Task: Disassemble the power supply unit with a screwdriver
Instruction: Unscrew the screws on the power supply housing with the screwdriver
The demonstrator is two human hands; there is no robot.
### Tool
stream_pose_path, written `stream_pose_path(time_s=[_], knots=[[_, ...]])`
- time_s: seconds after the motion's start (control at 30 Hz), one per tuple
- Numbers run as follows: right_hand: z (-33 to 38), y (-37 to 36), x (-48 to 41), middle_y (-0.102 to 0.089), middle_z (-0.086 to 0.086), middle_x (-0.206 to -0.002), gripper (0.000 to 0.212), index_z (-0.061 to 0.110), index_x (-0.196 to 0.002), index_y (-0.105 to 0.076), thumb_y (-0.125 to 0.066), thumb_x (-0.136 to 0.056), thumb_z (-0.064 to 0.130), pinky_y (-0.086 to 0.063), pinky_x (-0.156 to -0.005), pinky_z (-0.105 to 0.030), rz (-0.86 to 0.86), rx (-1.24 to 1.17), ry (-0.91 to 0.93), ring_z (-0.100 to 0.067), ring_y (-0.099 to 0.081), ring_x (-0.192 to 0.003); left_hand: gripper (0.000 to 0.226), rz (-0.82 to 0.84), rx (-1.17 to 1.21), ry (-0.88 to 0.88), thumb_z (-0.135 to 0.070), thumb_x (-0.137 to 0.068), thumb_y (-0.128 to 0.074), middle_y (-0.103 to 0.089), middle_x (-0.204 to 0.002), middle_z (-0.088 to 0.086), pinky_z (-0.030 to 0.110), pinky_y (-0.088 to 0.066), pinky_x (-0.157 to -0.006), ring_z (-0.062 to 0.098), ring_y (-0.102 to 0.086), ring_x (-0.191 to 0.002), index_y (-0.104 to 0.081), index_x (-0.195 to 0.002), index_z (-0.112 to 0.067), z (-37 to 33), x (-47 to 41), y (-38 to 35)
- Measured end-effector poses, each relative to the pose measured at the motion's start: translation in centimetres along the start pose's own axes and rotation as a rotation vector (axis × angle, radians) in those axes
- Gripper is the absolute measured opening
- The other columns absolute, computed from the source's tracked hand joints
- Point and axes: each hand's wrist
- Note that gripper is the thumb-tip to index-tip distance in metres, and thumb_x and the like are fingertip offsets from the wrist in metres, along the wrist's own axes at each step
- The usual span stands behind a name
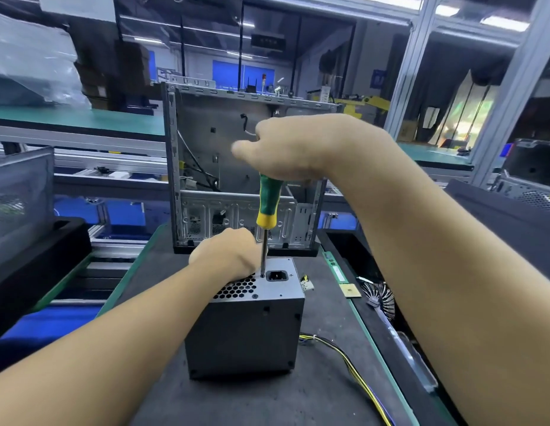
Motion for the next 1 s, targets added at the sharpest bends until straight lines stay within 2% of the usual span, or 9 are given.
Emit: stream_pose_path(time_s=[0.13,0.27,0.4,0.57,0.67,0.73,0.8,0.93,1.0], knots=[[0.0,-0.8,-0.9,-0.047,-0.002,-0.082,0.026,0.014,-0.101,-0.045,-0.031,-0.106,0.036,-0.028,-0.052,-0.03,-0.071,0.031,0.056,-0.012,-0.04,-0.066,0.016,0.006,-0.002,0.008,-0.021,-0.088,-0.039,-0.061,-0.085,0.006,0.042,-0.049,-0.076,0.033,-0.06,-0.081,-0.052,-0.081,-0.015,0.1,0.0,0.0],[-0.4,-0.2,-0.6,-0.071,0.001,-0.082,0.02,0.018,-0.105,-0.054,-0.05,-0.091,0.032,-0.041,-0.043,-0.022,0.011,-0.226,0.113,-0.014,-0.064,-0.055,0.021,-0.01,-0.002,-0.002,-0.027,-0.09,-0.04,-0.06,-0.083,0.004,0.04,-0.048,-0.074,0.031,-0.061,-0.081,-0.055,-0.08,-0.016,0.1,0.3,0.1],[-0.5,0.3,0.0,-0.073,0.003,-0.07,0.022,0.017,-0.1,-0.066,-0.053,-0.085,0.027,-0.042,-0.049,-0.021,0.05,-0.09,0.082,-0.008,-0.069,-0.054,0.041,0.017,0.035,0.004,-0.046,-0.08,-0.03,-0.061,-0.082,0.002,0.037,-0.045,-0.072,0.026,-0.059,-0.075,-0.059,-0.083,-0.017,-0.1,0.6,0.4],[-0.5,-0.3,-0.7,-0.065,-0.004,-0.068,0.057,0.012,-0.082,-0.058,-0.033,-0.1,0.059,-0.041,-0.052,-0.027,-0.016,-0.066,-0.023,-0.019,-0.063,-0.052,0.043,0.017,0.026,-0.011,-0.049,-0.09,-0.031,-0.062,-0.086,0.001,0.039,-0.047,-0.076,0.027,-0.06,-0.079,-0.061,-0.088,-0.019,0.1,0.3,0.3],[-0.2,-1.1,-1.2,-0.062,-0.007,-0.087,0.04,0.012,-0.09,-0.056,-0.033,-0.105,0.041,-0.04,-0.058,-0.031,-0.143,-0.076,0.067,-0.019,-0.055,-0.064,0.041,0.028,-0.001,-0.014,-0.048,-0.084,-0.027,-0.06,-0.084,0.002,0.039,-0.047,-0.075,0.028,-0.059,-0.079,-0.055,-0.083,-0.018,-0.1,0.4,0.4],[-0.1,-1.0,-1.0,-0.068,-0.006,-0.093,0.026,0.012,-0.103,-0.059,-0.039,-0.1,0.029,-0.046,-0.055,-0.028,-0.105,-0.162,0.095,-0.017,-0.06,-0.061,0.034,0.004,0.007,0.001,-0.042,-0.09,-0.033,-0.06,-0.082,0.003,0.039,-0.047,-0.075,0.03,-0.059,-0.079,-0.053,-0.081,-0.017,-0.1,0.4,0.3],[0.1,-0.2,-0.3,-0.073,-0.003,-0.091,0.03,0.011,-0.106,-0.062,-0.043,-0.095,0.032,-0.044,-0.05,-0.025,-0.025,-0.174,0.098,-0.018,-0.066,-0.059,0.027,-0.003,0.001,-0.001,-0.032,-0.094,-0.038,-0.06,-0.082,0.003,0.04,-0.049,-0.076,0.03,-0.06,-0.079,-0.053,-0.079,-0.016,0.0,0.4,0.2],[0.5,0.6,0.3,-0.069,-0.007,-0.068,0.04,0.009,-0.081,-0.059,-0.032,-0.099,0.034,-0.039,-0.048,-0.023,0.026,-0.078,0.047,-0.017,-0.063,-0.041,0.022,0.003,0.003,-0.01,-0.026,-0.093,-0.041,-0.06,-0.081,0.005,0.039,-0.049,-0.074,0.03,-0.06,-0.078,-0.052,-0.078,-0.015,0.0,0.3,0.2],[0.7,0.0,0.0,-0.058,-0.007,-0.06,0.053,0.012,-0.07,-0.047,-0.024,-0.105,0.044,-0.037,-0.057,-0.028,-0.037,-0.036,-0.007,-0.019,-0.055,-0.047,0.023,0.008,0.003,-0.009,-0.028,-0.092,-0.039,-0.059,-0.081,0.006,0.039,-0.048,-0.073,0.031,-0.059,-0.077,-0.051,-0.078,-0.014,-0.1,0.3,0.3]])
Point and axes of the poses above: each hand's wrist, its own x-axis away from the middle knuckle, its own y-axis out of the back of the hand, z = x × y
